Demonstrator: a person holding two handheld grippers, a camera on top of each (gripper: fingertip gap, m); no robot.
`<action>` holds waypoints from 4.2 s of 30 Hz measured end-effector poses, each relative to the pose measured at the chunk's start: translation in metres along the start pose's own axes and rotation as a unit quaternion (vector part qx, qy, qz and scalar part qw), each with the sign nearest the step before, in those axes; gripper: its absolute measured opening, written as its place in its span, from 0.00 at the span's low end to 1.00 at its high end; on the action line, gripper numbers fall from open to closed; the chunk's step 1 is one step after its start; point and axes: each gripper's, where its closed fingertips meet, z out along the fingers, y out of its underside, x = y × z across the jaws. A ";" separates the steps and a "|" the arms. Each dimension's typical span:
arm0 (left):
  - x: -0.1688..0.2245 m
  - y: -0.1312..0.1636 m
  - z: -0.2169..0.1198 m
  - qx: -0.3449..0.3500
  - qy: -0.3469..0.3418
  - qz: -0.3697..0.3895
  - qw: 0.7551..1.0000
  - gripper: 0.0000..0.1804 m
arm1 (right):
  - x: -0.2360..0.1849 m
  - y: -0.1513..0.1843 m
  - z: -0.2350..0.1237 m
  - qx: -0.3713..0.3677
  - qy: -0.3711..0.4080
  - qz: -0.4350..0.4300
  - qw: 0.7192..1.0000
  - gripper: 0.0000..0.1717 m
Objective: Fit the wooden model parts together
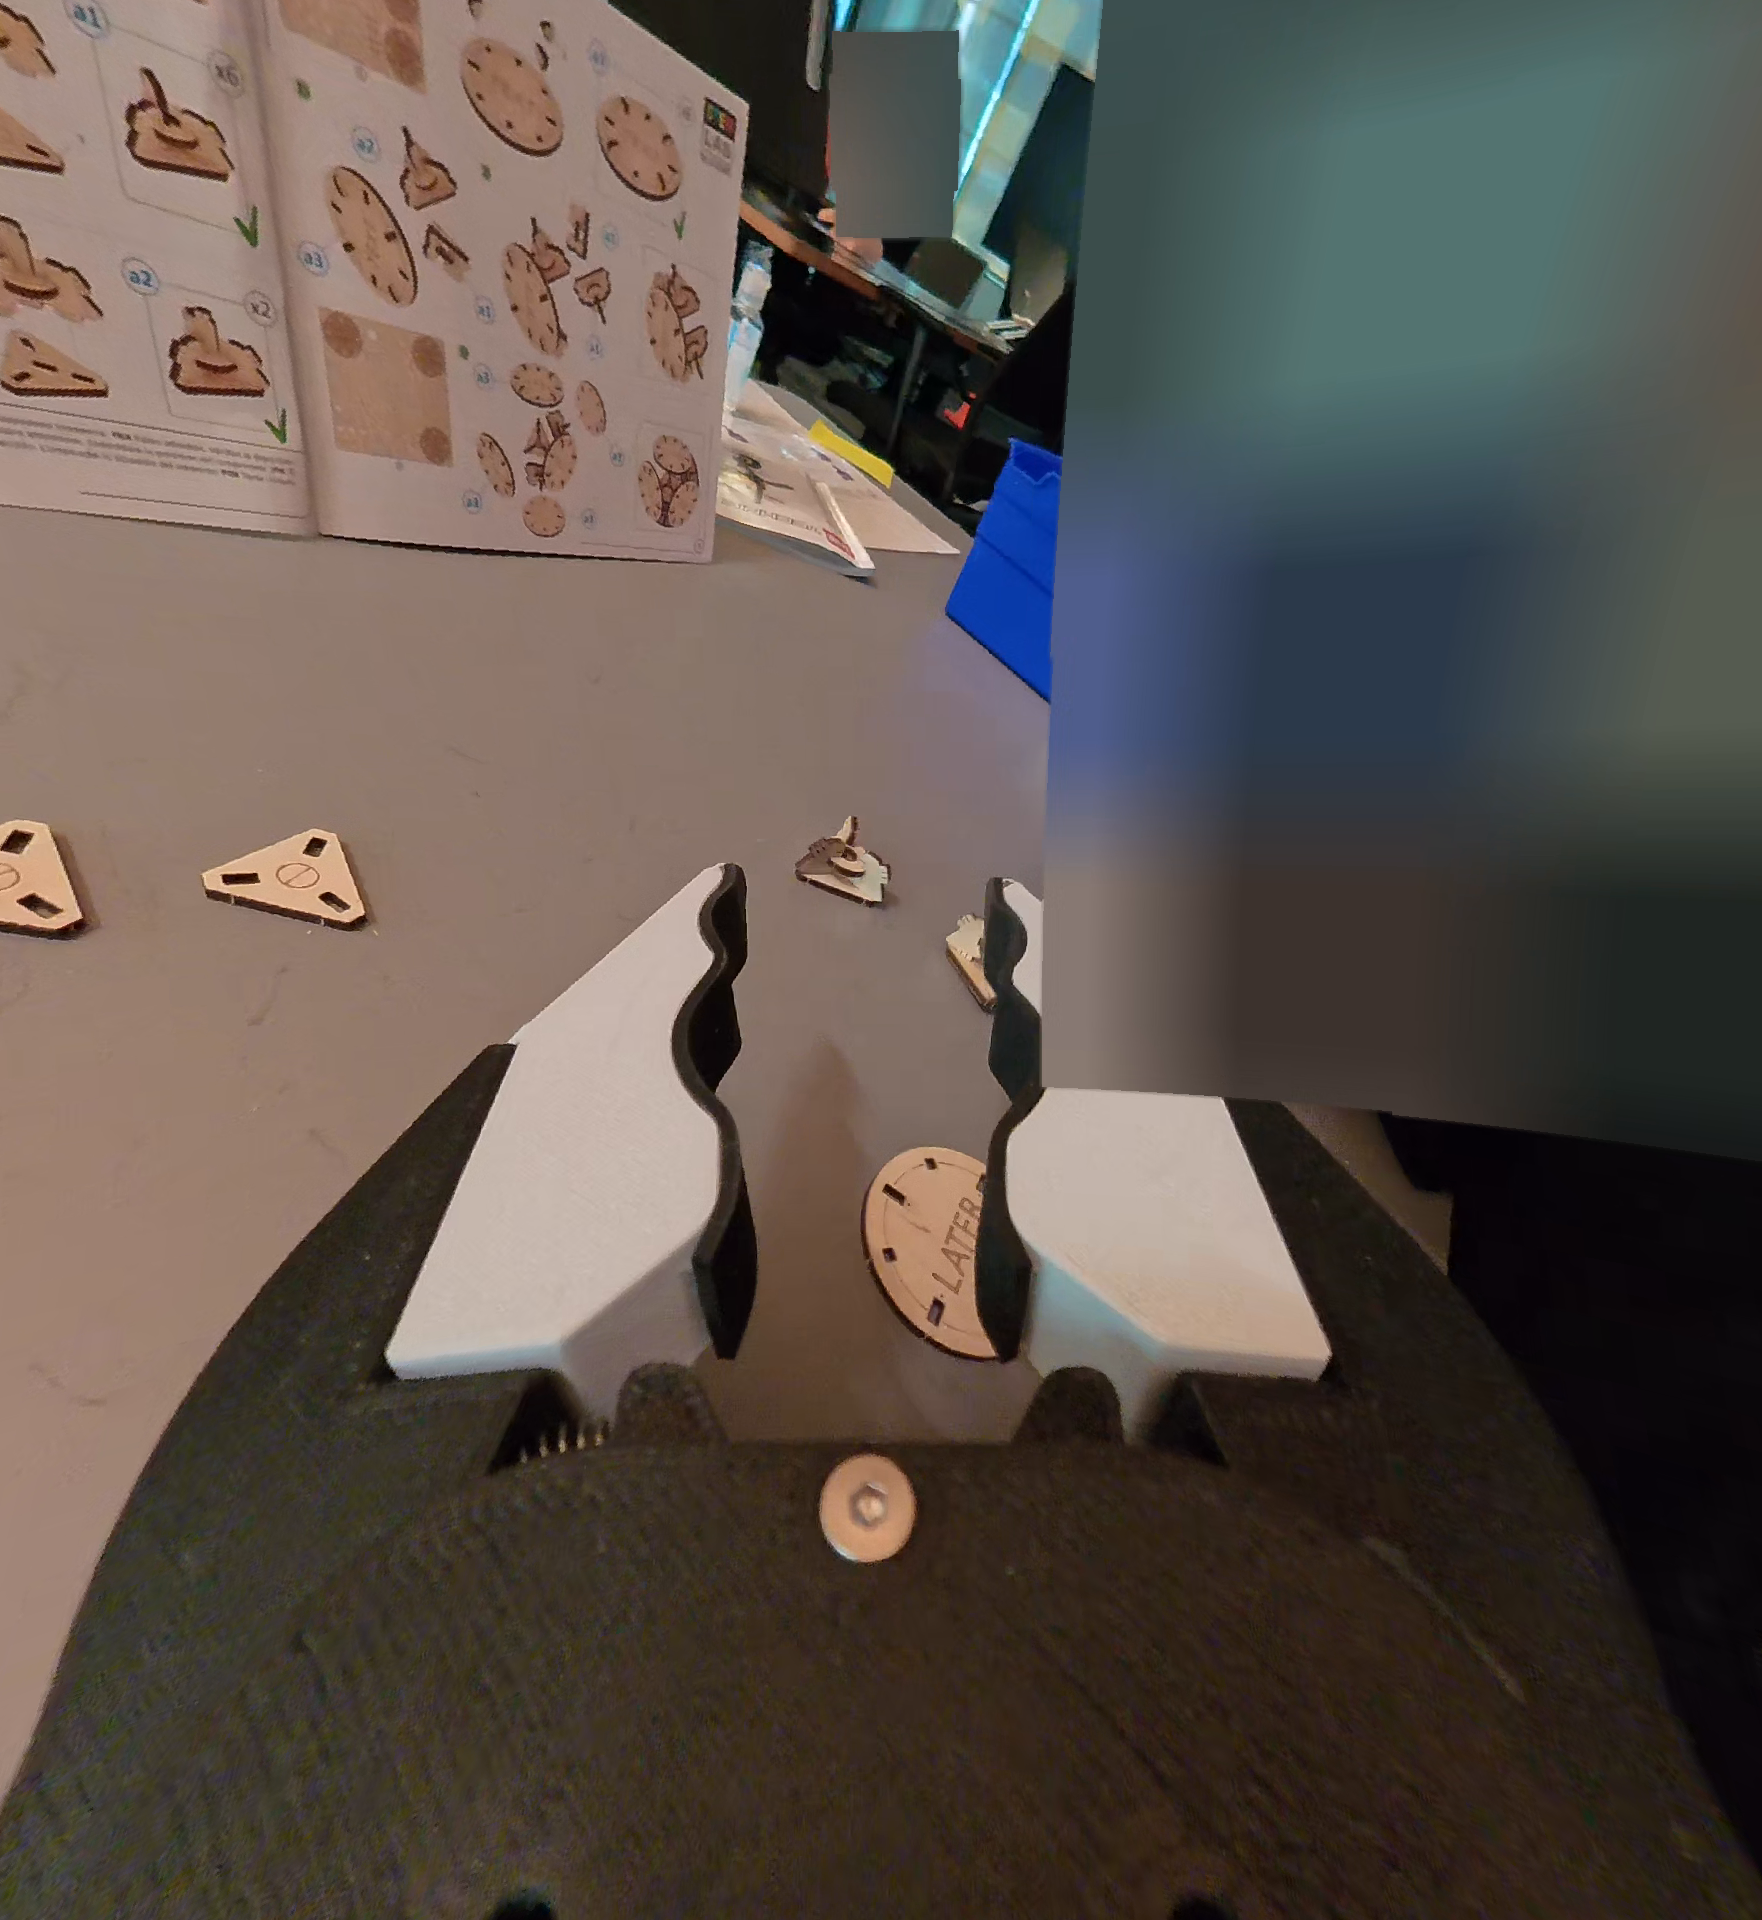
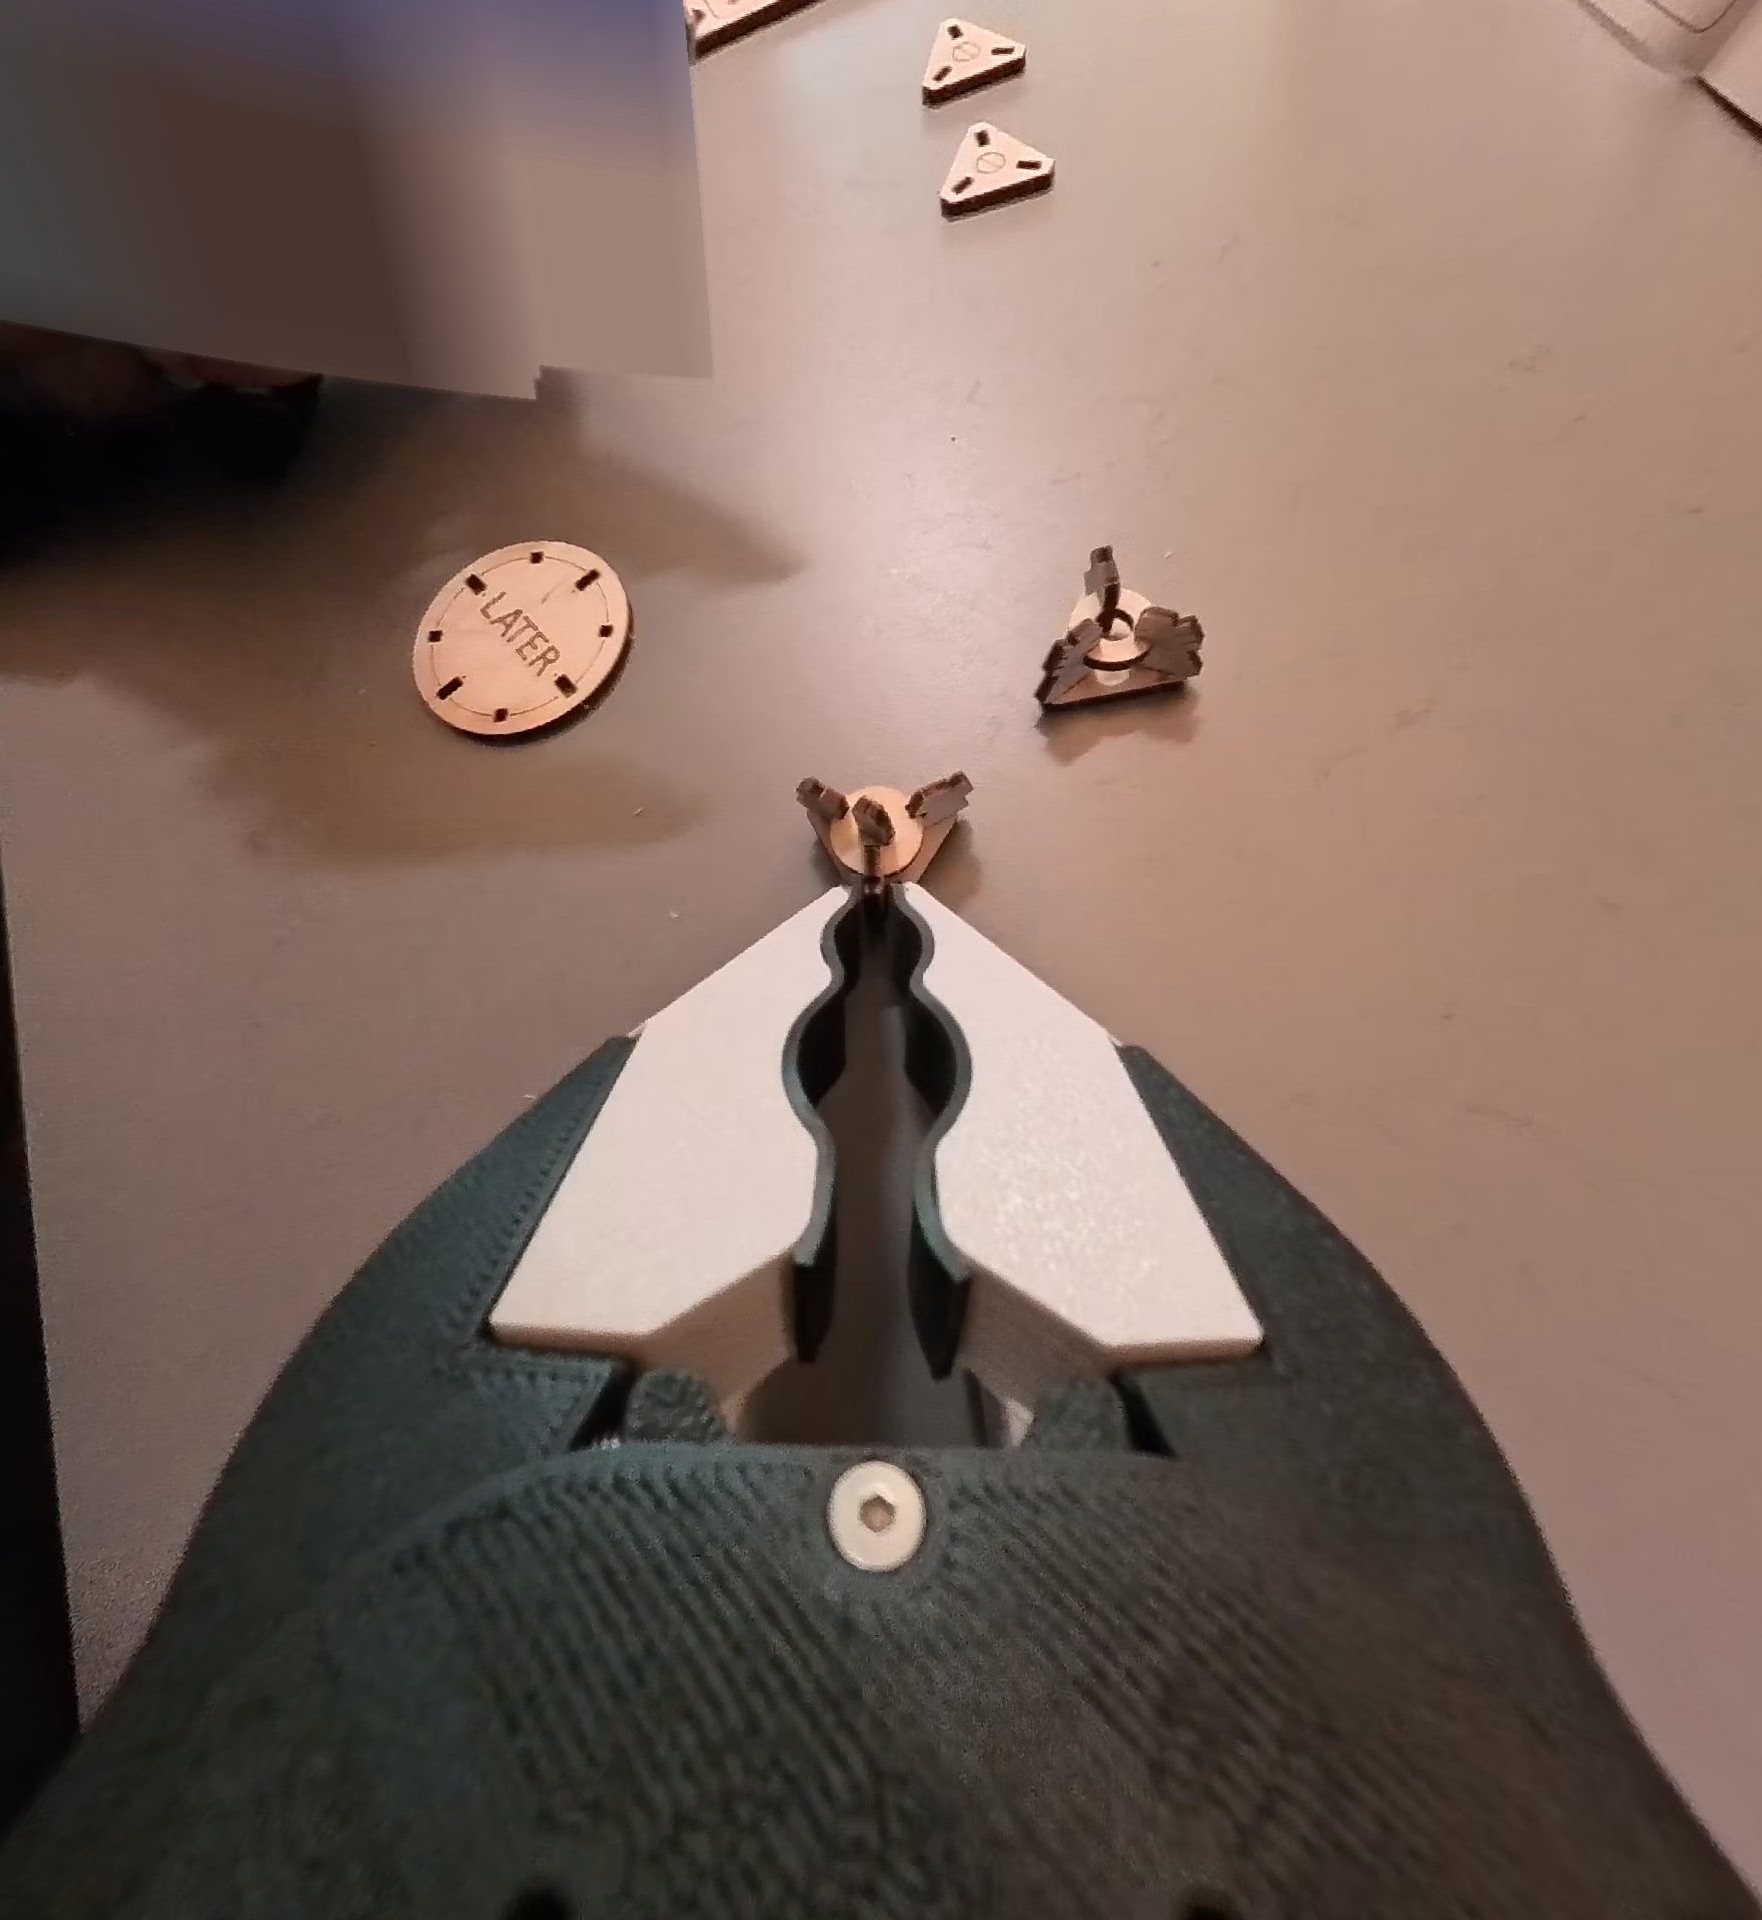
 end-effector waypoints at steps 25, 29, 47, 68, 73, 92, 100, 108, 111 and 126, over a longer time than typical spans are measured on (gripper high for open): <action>0.017 0.019 -0.006 -0.052 -0.026 0.084 0.995 0.29 | -0.019 -0.004 -0.008 0.032 0.008 -0.033 0.999 0.10; 0.035 0.061 -0.003 -0.198 -0.014 0.124 0.972 0.37 | -0.020 -0.006 -0.011 0.042 0.010 -0.033 0.999 0.10; 0.021 0.102 -0.004 -0.309 -0.064 0.219 0.923 0.40 | -0.017 -0.003 -0.008 0.030 0.014 -0.025 0.999 0.10; 0.049 0.062 0.010 -0.168 0.031 0.094 0.981 0.30 | -0.022 -0.020 -0.017 0.088 0.017 -0.050 0.995 0.13; 0.052 0.055 0.013 -0.145 0.069 0.026 0.987 0.30 | -0.030 -0.031 -0.022 0.076 0.030 -0.178 0.981 0.09; 0.050 0.022 0.003 -0.030 0.105 -0.026 0.994 0.30 | -0.022 -0.018 -0.001 -0.173 -0.035 -0.385 0.906 0.07; 0.048 0.013 -0.004 0.000 0.118 -0.044 0.992 0.29 | -0.021 -0.009 0.007 -0.233 -0.066 -0.396 0.886 0.05; 0.058 0.014 -0.006 0.000 0.127 -0.007 0.992 0.30 | -0.048 -0.026 0.005 -0.146 -0.126 -0.344 0.919 0.01; 0.063 0.017 -0.006 -0.009 0.130 0.019 0.991 0.29 | -0.062 -0.039 -0.002 -0.078 -0.171 -0.288 0.939 0.01; 0.059 0.066 0.003 -0.190 0.074 0.217 0.955 0.30 | -0.077 -0.045 -0.014 0.059 -0.218 -0.217 0.950 0.01</action>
